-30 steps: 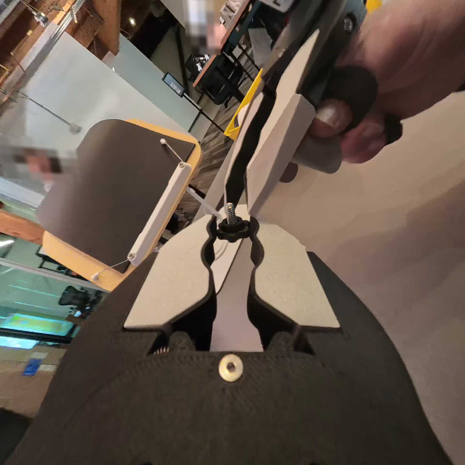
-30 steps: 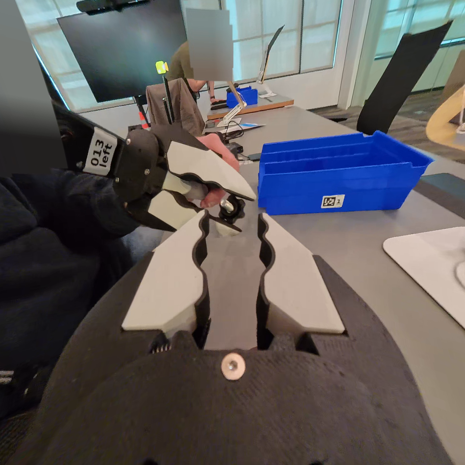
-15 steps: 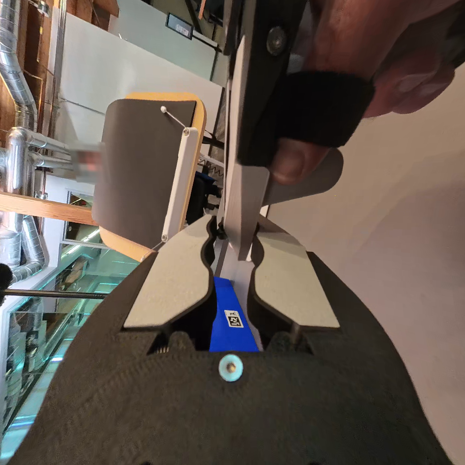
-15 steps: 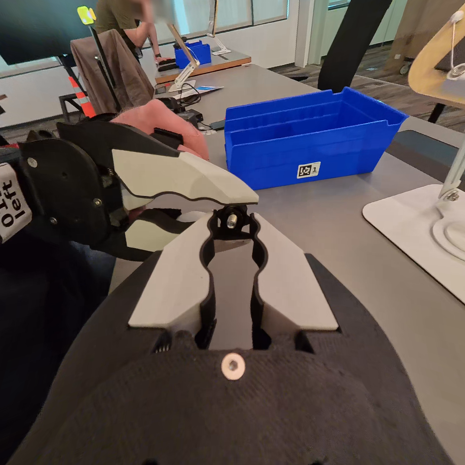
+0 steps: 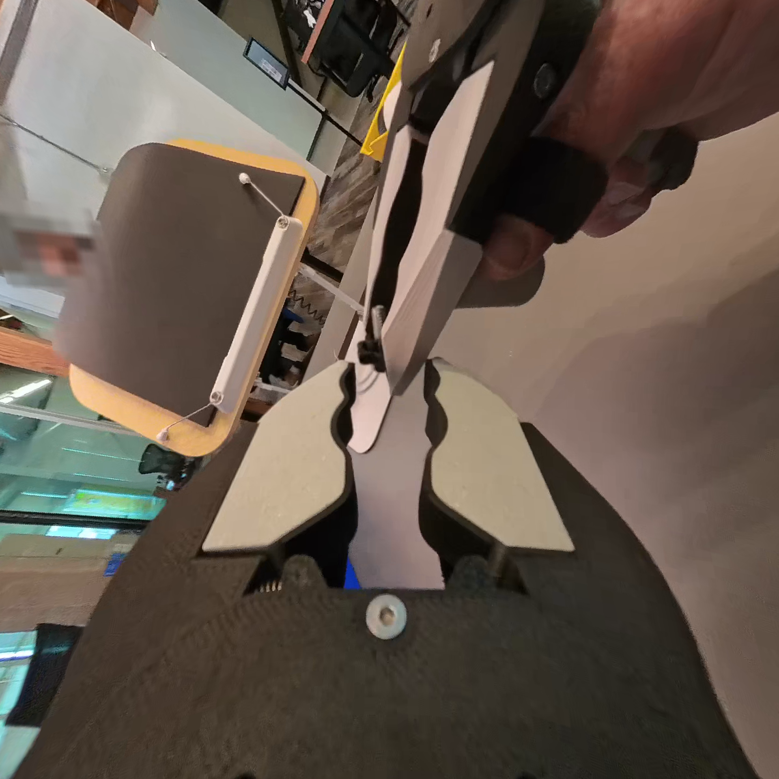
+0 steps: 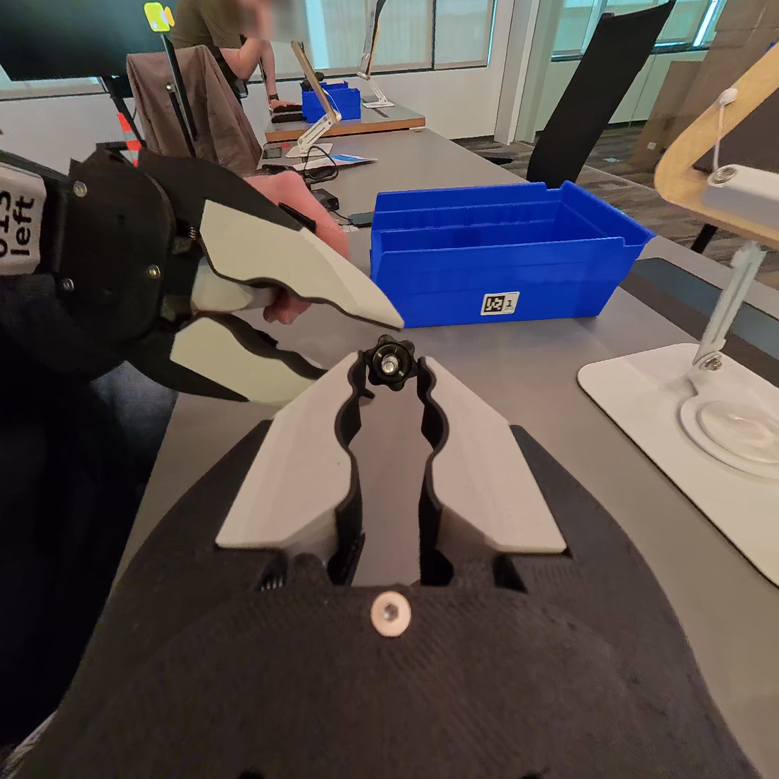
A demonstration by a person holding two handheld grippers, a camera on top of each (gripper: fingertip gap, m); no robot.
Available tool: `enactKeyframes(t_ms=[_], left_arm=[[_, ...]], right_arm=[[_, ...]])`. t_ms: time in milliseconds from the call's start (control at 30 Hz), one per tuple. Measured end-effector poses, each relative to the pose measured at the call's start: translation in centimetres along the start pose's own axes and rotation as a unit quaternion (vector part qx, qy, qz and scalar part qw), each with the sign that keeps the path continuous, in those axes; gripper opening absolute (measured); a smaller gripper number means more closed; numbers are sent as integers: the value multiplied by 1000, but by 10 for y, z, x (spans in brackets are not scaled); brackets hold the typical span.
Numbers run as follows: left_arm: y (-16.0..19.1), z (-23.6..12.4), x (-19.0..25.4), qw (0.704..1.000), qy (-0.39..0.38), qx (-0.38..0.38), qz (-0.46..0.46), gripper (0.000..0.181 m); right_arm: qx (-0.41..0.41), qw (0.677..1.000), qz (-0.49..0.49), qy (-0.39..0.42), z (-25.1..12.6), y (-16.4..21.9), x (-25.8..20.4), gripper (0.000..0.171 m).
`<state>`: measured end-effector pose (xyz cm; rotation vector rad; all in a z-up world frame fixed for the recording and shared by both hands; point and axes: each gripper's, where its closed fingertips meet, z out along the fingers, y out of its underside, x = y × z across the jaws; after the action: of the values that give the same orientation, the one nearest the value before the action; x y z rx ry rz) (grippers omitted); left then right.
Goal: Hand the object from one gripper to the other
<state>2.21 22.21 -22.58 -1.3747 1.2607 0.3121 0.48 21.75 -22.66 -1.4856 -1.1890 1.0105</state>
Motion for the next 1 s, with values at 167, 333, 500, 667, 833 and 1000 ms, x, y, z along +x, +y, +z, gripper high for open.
enactKeyframes(t_ms=[167,333,500,667,833,1000], left_arm=[[-6,-10,-6,982,57,55,-173,31],[-20,-18,-18,866,167,130,-453,38],[-26,-15,-9,759,244,153,-583,42],[-29,-13,-6,693,269,172,-647,42],[-27,-10,0,656,283,161,-681,41],[-28,-10,2,628,290,163,-704,38]], right_arm=[[-5,996,-78,36,-9,1,10,21],[-25,964,-246,93,-14,0,11,21],[-28,913,-384,135,-12,-7,3,21],[-40,865,-476,157,-8,-4,-2,21],[-36,839,-514,174,-7,-5,-3,22],[-36,829,-528,182,-7,-4,-1,22]])
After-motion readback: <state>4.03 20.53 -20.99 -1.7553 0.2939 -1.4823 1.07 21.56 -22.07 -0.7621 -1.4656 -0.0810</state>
